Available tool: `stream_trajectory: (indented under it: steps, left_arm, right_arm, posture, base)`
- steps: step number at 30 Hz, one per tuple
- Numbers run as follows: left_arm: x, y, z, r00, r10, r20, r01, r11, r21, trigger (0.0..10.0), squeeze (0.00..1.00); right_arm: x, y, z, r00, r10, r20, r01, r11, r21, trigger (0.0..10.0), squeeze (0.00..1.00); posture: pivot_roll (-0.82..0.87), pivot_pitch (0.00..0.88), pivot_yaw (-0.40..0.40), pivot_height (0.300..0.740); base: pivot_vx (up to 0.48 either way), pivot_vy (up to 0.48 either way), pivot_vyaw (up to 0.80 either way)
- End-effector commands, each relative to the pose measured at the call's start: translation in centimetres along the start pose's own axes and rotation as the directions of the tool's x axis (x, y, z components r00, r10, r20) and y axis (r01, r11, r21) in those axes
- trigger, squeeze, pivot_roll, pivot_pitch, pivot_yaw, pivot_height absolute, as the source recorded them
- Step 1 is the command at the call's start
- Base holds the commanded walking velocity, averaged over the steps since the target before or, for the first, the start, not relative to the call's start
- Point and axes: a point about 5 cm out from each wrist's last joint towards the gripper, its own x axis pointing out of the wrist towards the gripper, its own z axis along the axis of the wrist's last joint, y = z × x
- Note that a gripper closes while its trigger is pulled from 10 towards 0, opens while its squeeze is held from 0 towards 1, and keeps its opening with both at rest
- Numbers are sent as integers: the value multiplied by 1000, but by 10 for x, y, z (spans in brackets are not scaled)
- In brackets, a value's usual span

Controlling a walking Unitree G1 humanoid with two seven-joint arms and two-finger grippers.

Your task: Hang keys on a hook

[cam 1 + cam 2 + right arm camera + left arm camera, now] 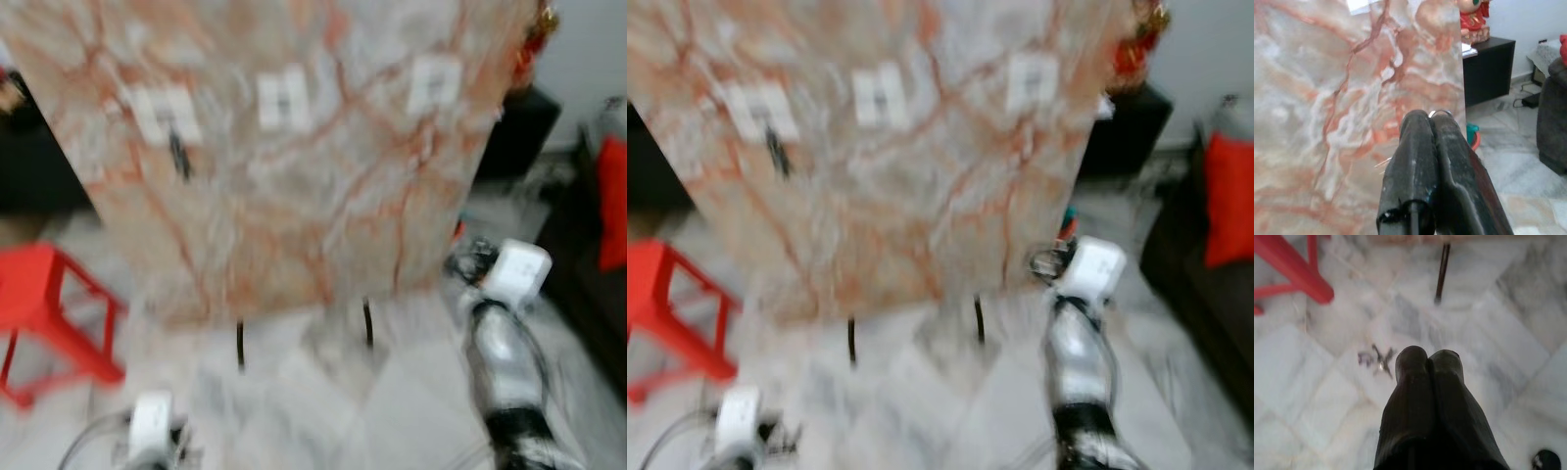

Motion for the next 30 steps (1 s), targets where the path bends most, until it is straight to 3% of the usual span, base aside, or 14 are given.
stream_trajectory:
  steps: [1, 20, 25, 30]
  left_arm:
    - [3, -9, 6, 999, -26, 24, 26, 1000, -10, 10000, 0]
    - [2, -11, -1, 1000, -29, 5, 29, 999, -20, 10000, 0]
    - [0, -10, -4, 1000, -29, 2, 29, 999, -35, 10000, 0]
    - [-2, -9, -11, 999, -27, -26, 26, 999, -40, 10000, 0]
  right_arm:
    - [1, -17, 4, 999, -49, 18, 50, 999, -11, 10000, 0]
    - [2, -15, 2, 998, -62, 9, 62, 998, -8, 10000, 0]
    - [1, -15, 2, 998, -64, 13, 64, 998, -16, 10000, 0]
    - [0, -18, 5, 993, -110, 46, 113, 991, -78, 10000, 0]
  posture:
    - [-45, 0, 4, 740]
    - [-42, 0, -1, 740]
    - [-37, 0, -7, 740]
    - [-38, 0, -2, 740]
  base:
    - [390, 0, 0]
    - [395, 0, 0]
    - [0, 0, 0]
    - [0, 0, 0]
